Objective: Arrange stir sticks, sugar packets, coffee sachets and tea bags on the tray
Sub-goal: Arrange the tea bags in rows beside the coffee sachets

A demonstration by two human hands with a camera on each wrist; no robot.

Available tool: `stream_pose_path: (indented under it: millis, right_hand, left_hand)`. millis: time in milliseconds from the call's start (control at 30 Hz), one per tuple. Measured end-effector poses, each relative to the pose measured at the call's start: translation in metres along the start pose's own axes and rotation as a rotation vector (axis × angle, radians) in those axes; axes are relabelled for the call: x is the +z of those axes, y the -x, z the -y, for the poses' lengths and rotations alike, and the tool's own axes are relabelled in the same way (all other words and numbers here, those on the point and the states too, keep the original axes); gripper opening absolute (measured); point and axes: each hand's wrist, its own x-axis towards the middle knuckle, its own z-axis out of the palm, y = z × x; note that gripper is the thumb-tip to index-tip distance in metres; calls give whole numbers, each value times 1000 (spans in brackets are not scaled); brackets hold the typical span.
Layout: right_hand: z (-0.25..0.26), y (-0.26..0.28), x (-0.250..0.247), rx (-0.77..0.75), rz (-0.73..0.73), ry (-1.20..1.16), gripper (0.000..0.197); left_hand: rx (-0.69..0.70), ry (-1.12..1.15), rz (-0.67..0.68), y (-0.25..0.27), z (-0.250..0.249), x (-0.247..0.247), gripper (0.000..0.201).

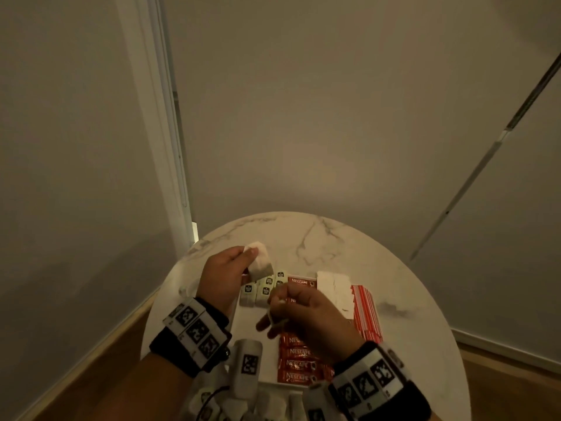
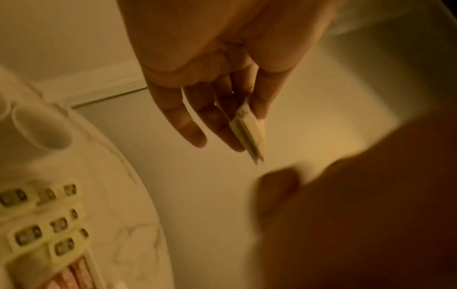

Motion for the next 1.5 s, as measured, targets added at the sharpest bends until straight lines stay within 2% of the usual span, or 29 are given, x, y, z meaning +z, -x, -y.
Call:
stream_pose_path:
  millis: [67, 300, 367, 467, 600, 733, 800, 933, 1100, 1300, 1500]
  right_hand:
    - [-17, 0, -2, 59, -51, -40, 3]
    - [-27, -15, -13, 186, -147, -287, 15]
    - [-22, -21, -17, 259, -131, -249, 12]
    - [-12, -33, -24, 302, -105, -104, 24]
    - [18, -54, -29, 240, -181, 139, 37]
    - [55, -70, -22, 163, -130, 393, 18]
    - [65, -73, -17, 152, -115, 428, 15]
    - [75, -71, -13, 136, -97, 440, 20]
    - [71, -60, -11, 16, -104, 616, 18]
    - [62, -47, -14, -145, -54, 716, 18]
    - [51, -39, -19, -215, -111, 668, 25]
  left_hand:
    - [-35, 80, 36, 3, -5, 3, 16]
    - [-56, 167, 127, 23, -11, 11, 22]
    - [-66, 147, 161, 27, -12, 10, 23]
    - [-64, 74, 187, 32, -13, 8, 21]
    - [-49, -52, 225, 35, -8, 6, 17]
    - [-17, -135, 159, 34, 2, 6, 13]
    - [-23, -115, 115, 33, 4, 7, 12]
    - [-15, -73, 55, 29, 4, 11, 11]
    - [-77, 1, 14, 28, 4, 13, 13]
    - [-137, -32, 108, 29, 3, 8, 17]
    - [-173, -14, 144, 32, -3, 5, 24]
